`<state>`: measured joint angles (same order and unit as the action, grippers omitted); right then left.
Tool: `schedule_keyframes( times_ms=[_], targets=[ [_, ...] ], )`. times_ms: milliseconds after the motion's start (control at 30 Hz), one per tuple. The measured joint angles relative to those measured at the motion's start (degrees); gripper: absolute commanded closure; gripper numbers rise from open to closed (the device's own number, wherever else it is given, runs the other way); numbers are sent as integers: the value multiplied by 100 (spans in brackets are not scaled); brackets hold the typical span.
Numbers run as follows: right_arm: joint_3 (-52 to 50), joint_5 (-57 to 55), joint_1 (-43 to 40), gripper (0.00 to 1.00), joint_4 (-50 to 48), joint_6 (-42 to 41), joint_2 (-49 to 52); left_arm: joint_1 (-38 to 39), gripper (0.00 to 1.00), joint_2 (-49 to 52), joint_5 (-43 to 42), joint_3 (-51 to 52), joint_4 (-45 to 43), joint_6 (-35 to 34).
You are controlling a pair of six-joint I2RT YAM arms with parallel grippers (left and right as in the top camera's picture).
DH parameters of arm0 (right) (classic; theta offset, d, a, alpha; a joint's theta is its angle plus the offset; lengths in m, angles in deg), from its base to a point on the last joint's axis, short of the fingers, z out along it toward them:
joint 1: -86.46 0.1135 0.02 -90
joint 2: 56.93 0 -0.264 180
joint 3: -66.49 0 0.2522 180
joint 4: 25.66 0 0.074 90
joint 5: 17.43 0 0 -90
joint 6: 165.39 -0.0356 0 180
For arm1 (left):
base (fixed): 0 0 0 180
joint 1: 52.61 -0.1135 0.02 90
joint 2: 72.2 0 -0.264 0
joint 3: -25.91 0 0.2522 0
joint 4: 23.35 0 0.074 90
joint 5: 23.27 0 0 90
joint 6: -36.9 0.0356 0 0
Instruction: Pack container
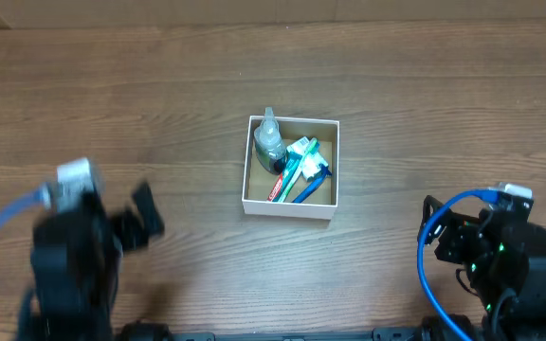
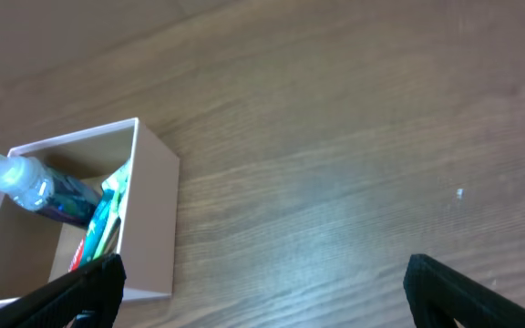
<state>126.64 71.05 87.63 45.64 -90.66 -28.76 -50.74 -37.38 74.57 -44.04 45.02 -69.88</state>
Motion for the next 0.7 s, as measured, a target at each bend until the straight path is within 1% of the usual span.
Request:
schedule_keyframes(
  times_ms=[67,100,133,167,233,567,600,700],
  targets=[
    [-101,76,0,0,13,-466,-46,0,0,-1119,-35,726,-31,-44],
    [-105,107,0,0,28,-592,-31,-2,0,-1482,-39,940,61,-66],
    [-105,131,0,0,33,-758,-24,-2,0,-1668,-42,1054,238,-76],
    [-107,131,0,0,37,-807,-24,-2,0,-1847,-57,1174,695,-90],
    [-107,138,0,0,39,-903,-24,-2,0,-1904,-79,1270,1196,-111],
    [-107,131,0,0,39,-973,-59,-2,0,-1904,-79,1276,1189,-127],
    [-122,131,0,0,31,-914,-168,0,0,-1904,-79,1276,1191,-127],
    [-332,133,2,0,-229,-470,-1021,-2,0,-1904,-81,1276,1196,-127]
  ],
)
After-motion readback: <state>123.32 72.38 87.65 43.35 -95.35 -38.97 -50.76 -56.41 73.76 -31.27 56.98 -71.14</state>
